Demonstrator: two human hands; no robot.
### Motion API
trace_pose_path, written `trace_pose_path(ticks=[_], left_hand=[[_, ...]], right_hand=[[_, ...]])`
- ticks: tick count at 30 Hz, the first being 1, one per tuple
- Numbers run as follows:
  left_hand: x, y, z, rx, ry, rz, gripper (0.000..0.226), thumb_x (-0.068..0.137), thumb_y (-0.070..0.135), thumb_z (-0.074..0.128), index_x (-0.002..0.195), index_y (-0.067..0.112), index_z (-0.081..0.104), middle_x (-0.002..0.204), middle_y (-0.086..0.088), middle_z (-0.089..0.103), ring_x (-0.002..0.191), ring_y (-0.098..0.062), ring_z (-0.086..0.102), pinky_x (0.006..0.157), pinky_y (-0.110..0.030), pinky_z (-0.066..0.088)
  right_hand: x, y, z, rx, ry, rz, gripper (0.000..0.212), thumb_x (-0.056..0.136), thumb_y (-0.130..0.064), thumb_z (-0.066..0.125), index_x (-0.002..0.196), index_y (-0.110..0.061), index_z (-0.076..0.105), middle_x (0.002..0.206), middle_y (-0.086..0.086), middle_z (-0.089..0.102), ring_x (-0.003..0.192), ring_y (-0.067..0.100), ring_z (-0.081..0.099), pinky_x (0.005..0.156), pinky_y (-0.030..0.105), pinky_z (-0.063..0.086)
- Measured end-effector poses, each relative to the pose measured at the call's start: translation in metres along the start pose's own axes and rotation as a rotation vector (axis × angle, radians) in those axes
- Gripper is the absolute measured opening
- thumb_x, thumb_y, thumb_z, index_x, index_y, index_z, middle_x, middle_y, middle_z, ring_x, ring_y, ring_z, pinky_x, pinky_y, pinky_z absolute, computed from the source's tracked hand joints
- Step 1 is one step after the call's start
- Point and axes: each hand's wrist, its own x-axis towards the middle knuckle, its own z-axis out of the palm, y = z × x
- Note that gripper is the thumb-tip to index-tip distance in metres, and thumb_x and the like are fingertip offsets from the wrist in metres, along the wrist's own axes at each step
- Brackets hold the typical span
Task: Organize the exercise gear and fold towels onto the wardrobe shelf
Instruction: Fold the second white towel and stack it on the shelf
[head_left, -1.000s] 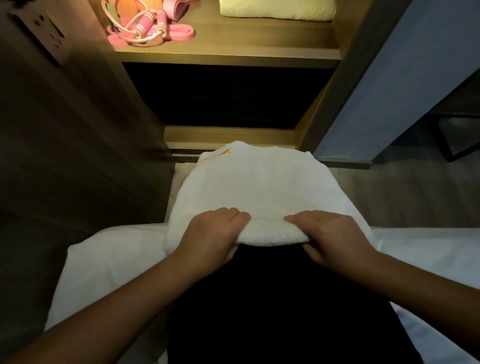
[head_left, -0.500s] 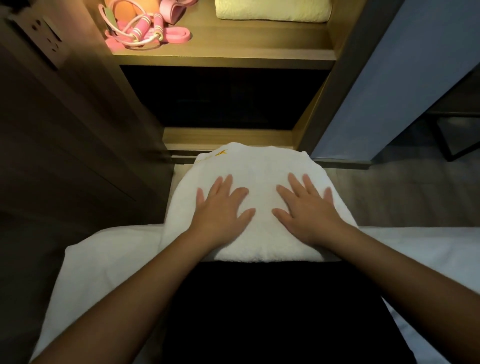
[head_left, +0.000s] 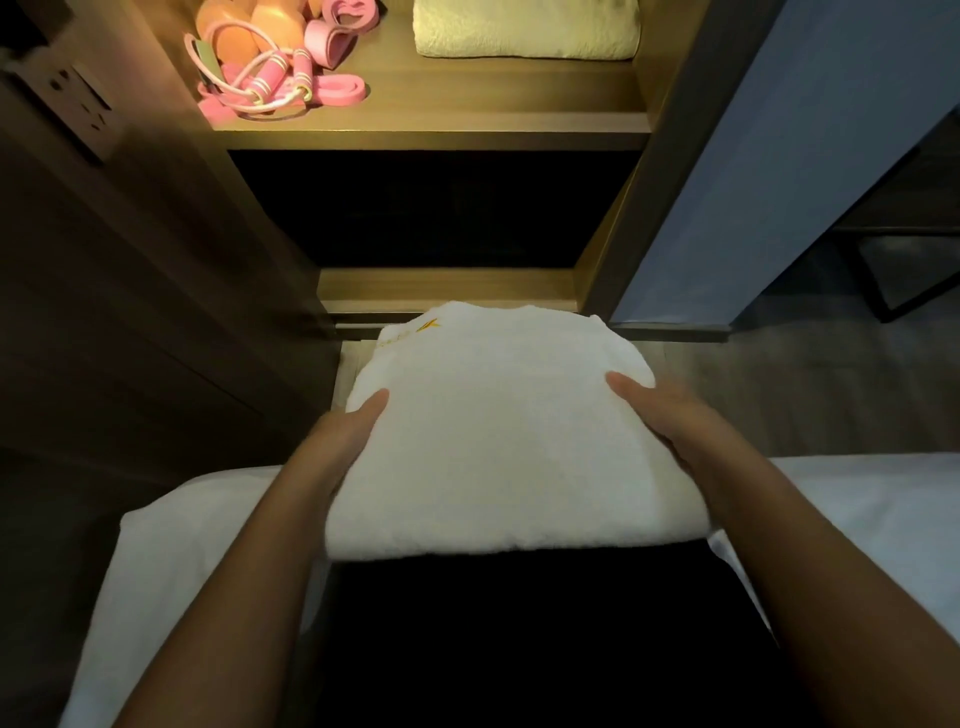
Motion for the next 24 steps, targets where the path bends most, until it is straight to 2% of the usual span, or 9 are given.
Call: trace_pose_path(ticks=[2,4,7,11,13,15,17,22,24], left_hand=[[-0.006,-0.017,-0.009,0.095,-0.022,0.051,0.077,0.084,0.070,0.051,0.129,0.008,0.054,0.119,-0.014,0.062,0.101,-0.032,0.060,0.089,-0.045,0.049],[-0.016,-0.031,-0.016,0.098,-0.093,0.061,0.071,0.082,0.069,0.056,0.123,0.011,0.058,0.113,-0.011,0.065,0.098,-0.030,0.062,0.087,-0.045,0.051],[-0.015,-0.025,-0.024,-0.128,-0.272,0.019,0.065,0.076,0.065,0.064,0.118,0.016,0.064,0.111,-0.010,0.070,0.098,-0.029,0.067,0.081,-0.041,0.052],[0.003,0.014,-0.016,-0.528,-0.314,-0.119,0.045,0.084,0.057,0.064,0.107,0.018,0.065,0.093,-0.008,0.076,0.075,-0.026,0.075,0.057,-0.032,0.056],[0.012,0.023,-0.005,-0.459,-0.244,-0.141,0.052,0.084,0.057,0.065,0.109,0.012,0.061,0.092,-0.008,0.075,0.077,-0.027,0.073,0.055,-0.031,0.052],[0.017,0.018,0.001,-0.257,-0.007,-0.112,0.051,0.083,0.059,0.065,0.105,0.013,0.060,0.086,-0.005,0.068,0.072,-0.024,0.066,0.051,-0.030,0.043],[0.021,0.009,0.001,-0.218,0.065,-0.073,0.046,0.084,0.059,0.064,0.096,0.014,0.061,0.083,-0.005,0.066,0.071,-0.023,0.064,0.051,-0.028,0.042],[0.033,0.019,-0.014,-0.301,-0.232,-0.068,0.046,0.082,0.059,0.066,0.104,0.019,0.065,0.093,-0.006,0.076,0.081,-0.026,0.074,0.065,-0.033,0.053],[0.039,0.035,-0.014,-0.422,-0.285,-0.107,0.045,0.083,0.059,0.065,0.103,0.019,0.068,0.089,-0.004,0.077,0.074,-0.022,0.075,0.058,-0.029,0.055]], right_hand=[[-0.007,0.014,-0.014,-0.014,-0.098,0.027,0.078,0.077,-0.068,0.062,0.130,-0.012,0.052,0.128,0.013,0.060,0.108,0.032,0.059,0.089,0.046,0.048],[-0.016,0.027,-0.025,0.032,-0.257,0.066,0.092,0.057,-0.075,0.070,0.122,-0.011,0.057,0.108,0.009,0.070,0.096,0.027,0.068,0.077,0.041,0.056],[-0.009,0.023,-0.035,0.156,-0.404,0.114,0.073,0.066,-0.064,0.067,0.121,-0.017,0.059,0.092,0.005,0.076,0.083,0.024,0.073,0.060,0.033,0.055],[0.022,-0.009,-0.029,0.333,-0.267,0.122,0.048,0.083,-0.060,0.062,0.105,-0.017,0.068,0.095,0.009,0.076,0.079,0.027,0.073,0.064,0.035,0.052],[0.031,-0.014,-0.016,0.272,-0.154,0.102,0.041,0.085,-0.056,0.063,0.098,-0.017,0.064,0.101,0.008,0.071,0.079,0.024,0.067,0.064,0.034,0.048],[0.035,-0.006,-0.010,0.158,-0.064,0.106,0.045,0.085,-0.059,0.062,0.103,-0.018,0.057,0.102,0.006,0.063,0.081,0.024,0.061,0.068,0.037,0.047],[0.037,0.005,-0.010,0.133,-0.078,0.130,0.052,0.084,-0.064,0.060,0.111,-0.020,0.054,0.104,0.005,0.061,0.082,0.024,0.059,0.071,0.040,0.047],[0.047,-0.005,-0.021,0.213,-0.251,0.172,0.054,0.081,-0.066,0.060,0.104,-0.017,0.064,0.096,0.007,0.071,0.089,0.029,0.067,0.068,0.037,0.050],[0.053,-0.018,-0.019,0.280,-0.261,0.157,0.052,0.085,-0.064,0.057,0.108,-0.018,0.065,0.100,0.008,0.073,0.092,0.029,0.068,0.069,0.038,0.052]])
